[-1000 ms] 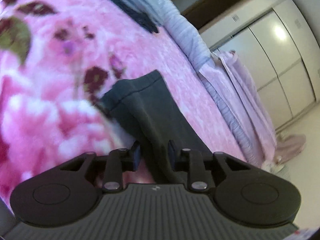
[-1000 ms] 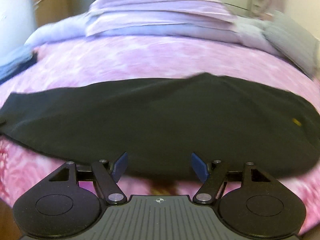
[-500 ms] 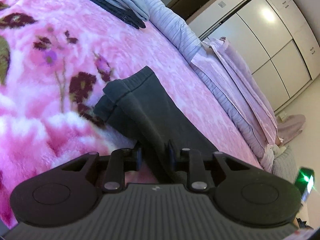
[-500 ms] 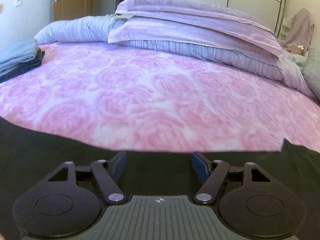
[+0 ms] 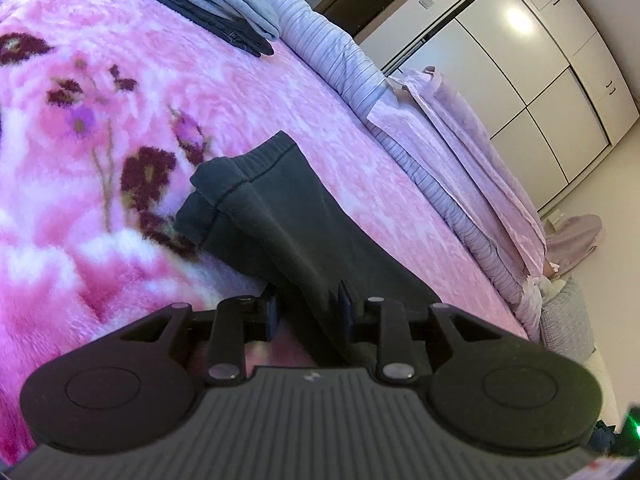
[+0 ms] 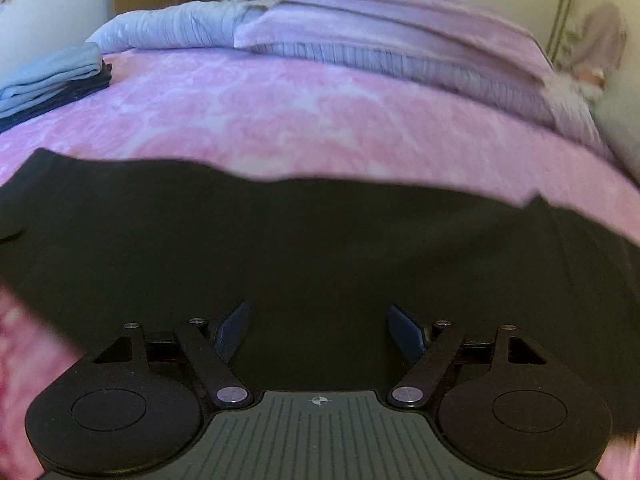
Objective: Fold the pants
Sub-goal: 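Grasp the waistband with the right gripper while the left gripper lifts the cuffs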
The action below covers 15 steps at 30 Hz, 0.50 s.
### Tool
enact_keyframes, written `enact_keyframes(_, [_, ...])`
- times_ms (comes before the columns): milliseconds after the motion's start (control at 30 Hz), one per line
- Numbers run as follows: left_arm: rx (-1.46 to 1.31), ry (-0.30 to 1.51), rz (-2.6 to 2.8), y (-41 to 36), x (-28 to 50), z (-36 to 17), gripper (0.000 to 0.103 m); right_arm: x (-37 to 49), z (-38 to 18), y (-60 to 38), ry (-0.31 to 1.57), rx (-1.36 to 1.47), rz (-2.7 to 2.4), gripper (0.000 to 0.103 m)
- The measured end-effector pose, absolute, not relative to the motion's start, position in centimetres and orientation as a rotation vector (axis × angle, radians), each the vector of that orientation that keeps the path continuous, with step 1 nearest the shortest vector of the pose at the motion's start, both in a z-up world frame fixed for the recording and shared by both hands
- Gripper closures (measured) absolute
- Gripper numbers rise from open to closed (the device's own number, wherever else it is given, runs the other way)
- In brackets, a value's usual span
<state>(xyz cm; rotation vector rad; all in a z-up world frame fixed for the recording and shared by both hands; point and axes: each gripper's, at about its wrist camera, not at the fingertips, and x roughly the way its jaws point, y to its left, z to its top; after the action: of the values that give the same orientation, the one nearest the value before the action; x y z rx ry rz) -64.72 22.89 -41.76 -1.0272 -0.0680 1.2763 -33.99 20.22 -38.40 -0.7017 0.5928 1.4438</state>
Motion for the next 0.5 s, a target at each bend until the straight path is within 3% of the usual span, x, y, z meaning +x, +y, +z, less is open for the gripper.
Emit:
enact_keyframes(133, [-1.023,-0.073,1.284,23.0,-64.5,-41.8,0.077,-34.1,-38.7,18.6,0.590,-0.686,1.443,0.027])
enact_keyframes(300, [-1.021,-0.071,1.303,23.0,-64.5,-41.2,0.087,-33.7,-38.8,19.4,0.619,-0.673,1.437,0.019])
enact_keyframes(500, [-0.842,0.025,1.305,23.1,-62.3,-36.7,0.090,-29.8,-36.7,18.3,0.737,-0.548,1.455,0.018])
